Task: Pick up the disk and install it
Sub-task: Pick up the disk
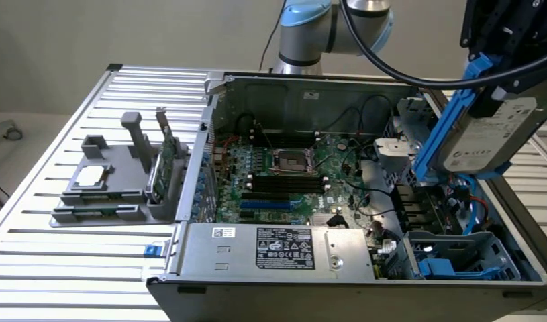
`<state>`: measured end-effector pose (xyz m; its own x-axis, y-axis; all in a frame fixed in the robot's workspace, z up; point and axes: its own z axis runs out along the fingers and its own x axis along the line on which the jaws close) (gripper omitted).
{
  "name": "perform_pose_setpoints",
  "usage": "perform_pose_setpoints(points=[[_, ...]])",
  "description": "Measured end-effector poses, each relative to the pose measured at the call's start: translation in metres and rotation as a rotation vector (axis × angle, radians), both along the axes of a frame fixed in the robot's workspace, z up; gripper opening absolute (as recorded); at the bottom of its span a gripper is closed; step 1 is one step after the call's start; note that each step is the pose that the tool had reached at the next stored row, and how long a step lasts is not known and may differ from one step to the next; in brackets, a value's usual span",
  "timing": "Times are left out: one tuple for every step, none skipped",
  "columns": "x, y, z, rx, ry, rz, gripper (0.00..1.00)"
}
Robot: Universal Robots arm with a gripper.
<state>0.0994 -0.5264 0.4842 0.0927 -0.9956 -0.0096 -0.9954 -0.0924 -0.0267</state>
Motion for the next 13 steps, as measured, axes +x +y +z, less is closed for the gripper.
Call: perform_pose_setpoints(points=[[0.0,-0.0008,0.0,0.0001,0.0,-0.007,0.33],[0.0,-0.0016,0.0,0.0001,0.0,-0.014,0.33],[0.0,-0.0024,0.0,0.0001,0.0,-0.022,0.33],[0.0,-0.0032,0.0,0.0,0.0,-0.029,0.33],[0.0,-0.004,0.0,0.0,0.0,-0.037,0.33],[0.0,-0.0048,-0.0001,0.0001,0.0,-0.044,0.33],[0.0,-0.0056,-0.0001,0.0002,0.0,-0.051,0.33],[0.0,-0.0063,0.0,0.0001,0.0,-0.058,0.33],[0.0,-0.0071,0.0,0.0001,0.0,-0.066,0.33],[0.0,-0.0078,0.0,0.0,0.0,-0.073,0.33],[0.0,-0.0086,0.0,0.0001,0.0,-0.08,0.33],[0.0,-0.0094,0.0,0.0,0.0,-0.088,0.33],[0.0,-0.0102,0.0,0.0,-0.0001,-0.095,0.33]])
